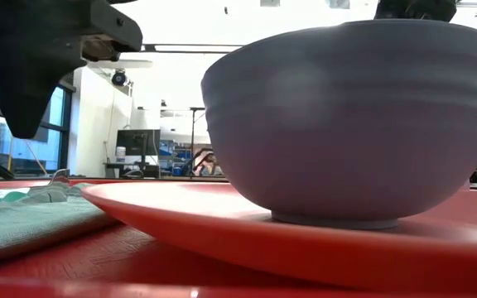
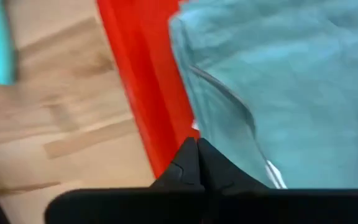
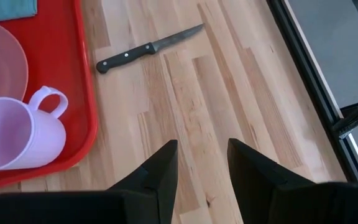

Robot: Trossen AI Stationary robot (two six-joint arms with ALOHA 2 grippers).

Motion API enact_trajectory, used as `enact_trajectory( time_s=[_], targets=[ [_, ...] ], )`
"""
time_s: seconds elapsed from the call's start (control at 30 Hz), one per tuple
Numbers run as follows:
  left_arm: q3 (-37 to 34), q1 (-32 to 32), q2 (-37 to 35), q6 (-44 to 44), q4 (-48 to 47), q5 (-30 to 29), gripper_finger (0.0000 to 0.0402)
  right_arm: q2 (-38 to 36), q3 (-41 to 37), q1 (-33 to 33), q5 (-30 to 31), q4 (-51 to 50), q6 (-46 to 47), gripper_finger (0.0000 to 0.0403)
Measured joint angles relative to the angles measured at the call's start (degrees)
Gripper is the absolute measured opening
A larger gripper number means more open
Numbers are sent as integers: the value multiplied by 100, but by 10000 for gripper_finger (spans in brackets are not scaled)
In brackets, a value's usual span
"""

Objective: Set up tray
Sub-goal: Put the blue patterned fork on the blue napkin

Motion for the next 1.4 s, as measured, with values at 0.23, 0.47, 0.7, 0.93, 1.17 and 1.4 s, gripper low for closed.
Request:
enact_trajectory(
  time_s=[0.23, 0.47, 0.7, 0.93, 1.17, 1.4],
  targets=[
    [-337, 191, 2, 156, 202, 24, 66, 0, 1, -1, 0, 115, 99, 119],
    [-898, 259, 4, 177, 1220, 41, 50, 0, 1, -1, 0, 121, 114, 119],
    [-988, 257, 4, 179, 1484, -58, 14, 1, 0, -1, 34, 123, 116, 119],
    [-988, 257, 4, 179, 1663, -127, 64, 2, 0, -1, 53, 144, 116, 119],
    [-988, 347, 4, 297, 1898, -367, 46, 2, 0, -1, 58, 178, 116, 119],
    [-988, 676, 4, 1012, 2312, -444, 19, 2, 1, -2, 61, 175, 116, 119]
  ],
)
